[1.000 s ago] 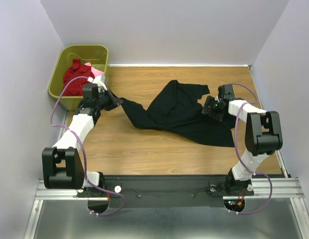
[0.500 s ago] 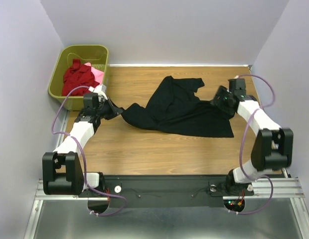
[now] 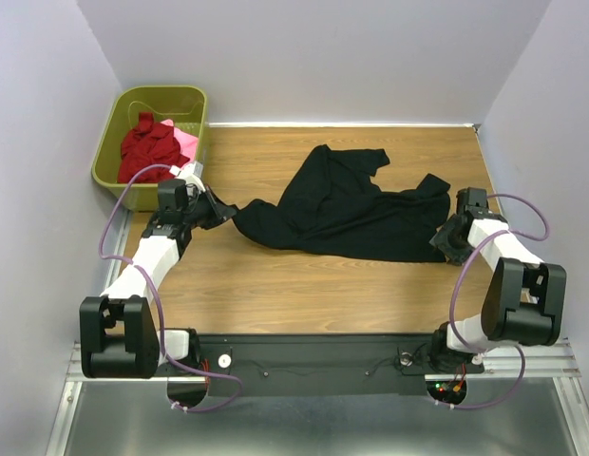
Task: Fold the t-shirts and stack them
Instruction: Flatten the tshirt out
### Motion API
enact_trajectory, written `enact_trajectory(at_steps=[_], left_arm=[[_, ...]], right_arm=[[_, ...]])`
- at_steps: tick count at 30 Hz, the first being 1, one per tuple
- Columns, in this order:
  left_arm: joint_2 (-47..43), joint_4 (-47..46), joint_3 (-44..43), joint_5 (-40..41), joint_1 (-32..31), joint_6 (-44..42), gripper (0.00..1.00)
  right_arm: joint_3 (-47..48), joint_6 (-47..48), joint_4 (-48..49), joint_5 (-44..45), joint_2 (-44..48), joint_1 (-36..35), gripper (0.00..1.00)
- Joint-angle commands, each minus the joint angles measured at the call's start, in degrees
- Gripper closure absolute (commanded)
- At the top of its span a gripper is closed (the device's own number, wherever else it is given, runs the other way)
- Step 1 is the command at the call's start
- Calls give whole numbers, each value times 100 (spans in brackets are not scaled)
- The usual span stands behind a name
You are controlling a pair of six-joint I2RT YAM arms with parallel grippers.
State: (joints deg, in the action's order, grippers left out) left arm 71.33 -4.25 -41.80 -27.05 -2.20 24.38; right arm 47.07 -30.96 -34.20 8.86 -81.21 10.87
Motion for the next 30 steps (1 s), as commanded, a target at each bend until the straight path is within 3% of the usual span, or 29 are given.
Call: enact_trajectory(at_steps=[1, 24, 30], left_arm=[[-146, -234, -12, -178, 52, -92, 100], [-119, -243, 23, -169, 105, -100, 100], [-75, -243, 23, -178, 105, -118, 100]], right_arm=[[4, -200, 150, 107, -88, -6, 44], [-435, -191, 853, 458, -501, -6, 47], [-391, -165, 923, 424, -659, -6, 55]])
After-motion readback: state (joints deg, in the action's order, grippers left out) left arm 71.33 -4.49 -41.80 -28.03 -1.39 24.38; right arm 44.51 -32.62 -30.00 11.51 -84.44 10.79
